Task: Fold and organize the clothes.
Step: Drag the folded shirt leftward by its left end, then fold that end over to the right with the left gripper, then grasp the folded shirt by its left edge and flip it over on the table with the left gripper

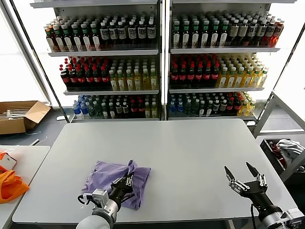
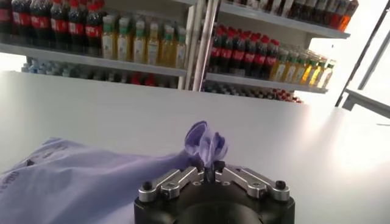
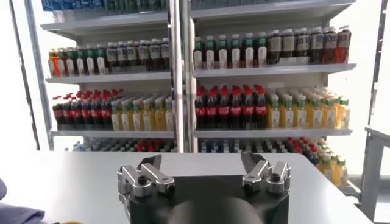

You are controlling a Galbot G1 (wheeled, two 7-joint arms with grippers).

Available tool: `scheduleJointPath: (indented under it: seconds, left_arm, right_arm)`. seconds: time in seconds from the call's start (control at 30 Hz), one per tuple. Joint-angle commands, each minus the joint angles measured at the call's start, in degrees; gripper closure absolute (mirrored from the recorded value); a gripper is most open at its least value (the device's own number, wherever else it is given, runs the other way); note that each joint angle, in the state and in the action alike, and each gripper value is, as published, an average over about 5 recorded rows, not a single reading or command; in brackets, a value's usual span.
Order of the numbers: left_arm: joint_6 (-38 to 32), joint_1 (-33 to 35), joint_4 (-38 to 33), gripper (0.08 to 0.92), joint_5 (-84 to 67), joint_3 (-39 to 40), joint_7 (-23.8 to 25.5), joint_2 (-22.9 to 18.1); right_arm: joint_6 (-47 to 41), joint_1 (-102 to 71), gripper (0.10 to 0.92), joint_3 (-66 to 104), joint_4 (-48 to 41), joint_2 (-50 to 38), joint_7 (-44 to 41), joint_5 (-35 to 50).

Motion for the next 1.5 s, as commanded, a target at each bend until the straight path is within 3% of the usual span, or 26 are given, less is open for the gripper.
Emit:
scheduleJointPath:
  seconds: [0.03,0.23,0.37,0.53,0.7,1.5]
  left_arm:
    - [0.0,-0.6,-2.6,0.742,0.1,0.8,-1.8,-2.0]
    - [2.0,2.5,-12.4,0.569,-7.3,-4.2,-2.8,0.9]
    - [3.2,3.9,-14.2,0.448,-8.4,-12.4,-2.3,4.7]
    - [6.6,3.9,-7.6,0.309,-10.9,-23.1,1.5,9.3]
    - [7.3,1.1,1.2,0.193,-11.3,-23.4,1.8,10.9]
    - [6.6,1.9,7.0,0.177,-13.9,-20.2,3.0,6.0]
  right_arm:
    - [0.1,0.0,0.203,-0.3,0.4,0.1,-0.1,-0.1]
    - [-0.4,1.1,0.203,-0.9,0.5,-0.1,0.1,-0.1]
    - [-0.6,1.7,0.203,-1.3,0.6,-0.2,0.3,-0.1]
    - [-0.5,1.6,0.203,-1.9,0.4,-0.1,0.2,-0.3]
    - [-0.1,1.4,0.203,-2.5,0.2,0.4,0.2,-0.9]
    - [2.3,-2.3,0.203,-1.0,0.3,1.9,-0.6,-0.9]
